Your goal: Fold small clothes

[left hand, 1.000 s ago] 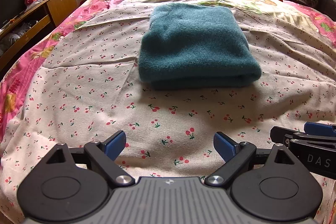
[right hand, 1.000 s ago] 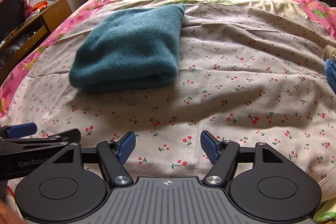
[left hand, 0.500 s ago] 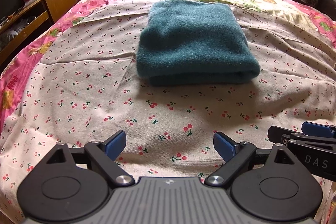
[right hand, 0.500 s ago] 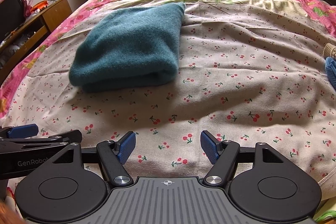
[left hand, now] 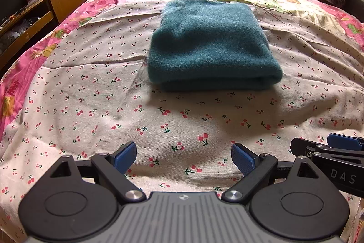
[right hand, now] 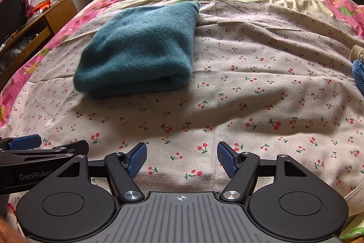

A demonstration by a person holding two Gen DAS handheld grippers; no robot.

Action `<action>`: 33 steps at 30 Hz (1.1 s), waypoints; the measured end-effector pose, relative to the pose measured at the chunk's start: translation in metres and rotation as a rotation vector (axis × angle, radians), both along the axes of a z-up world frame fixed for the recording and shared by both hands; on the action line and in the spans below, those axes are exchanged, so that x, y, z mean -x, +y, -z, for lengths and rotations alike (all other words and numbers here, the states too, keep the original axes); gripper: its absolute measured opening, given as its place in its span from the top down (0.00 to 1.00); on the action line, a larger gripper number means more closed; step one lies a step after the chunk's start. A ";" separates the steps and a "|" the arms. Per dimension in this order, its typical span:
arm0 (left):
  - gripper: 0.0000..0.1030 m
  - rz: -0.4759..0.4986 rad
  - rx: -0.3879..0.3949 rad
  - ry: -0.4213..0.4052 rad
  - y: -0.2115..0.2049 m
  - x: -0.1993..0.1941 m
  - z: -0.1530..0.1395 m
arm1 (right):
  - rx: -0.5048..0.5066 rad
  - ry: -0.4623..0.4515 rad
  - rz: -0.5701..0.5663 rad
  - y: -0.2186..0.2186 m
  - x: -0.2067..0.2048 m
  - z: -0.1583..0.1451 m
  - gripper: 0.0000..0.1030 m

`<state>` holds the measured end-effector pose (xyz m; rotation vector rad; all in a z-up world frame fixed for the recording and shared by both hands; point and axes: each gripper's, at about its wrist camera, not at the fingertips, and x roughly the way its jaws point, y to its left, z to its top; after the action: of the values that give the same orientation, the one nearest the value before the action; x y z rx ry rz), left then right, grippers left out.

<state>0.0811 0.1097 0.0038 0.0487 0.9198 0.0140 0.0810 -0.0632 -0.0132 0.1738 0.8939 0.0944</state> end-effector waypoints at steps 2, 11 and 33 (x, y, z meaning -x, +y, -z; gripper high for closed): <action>0.02 -0.001 0.000 -0.002 0.000 0.000 0.000 | 0.000 0.000 0.000 0.000 0.000 0.000 0.33; 0.02 -0.011 -0.004 -0.001 0.002 0.000 0.001 | 0.001 0.001 -0.001 0.000 0.000 0.000 0.33; 0.02 -0.008 -0.003 0.016 0.000 -0.001 0.003 | 0.006 0.004 -0.006 0.001 0.001 0.001 0.33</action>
<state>0.0820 0.1101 0.0011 0.0486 0.9364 0.0223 0.0800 -0.0622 -0.0139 0.1657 0.8987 0.0966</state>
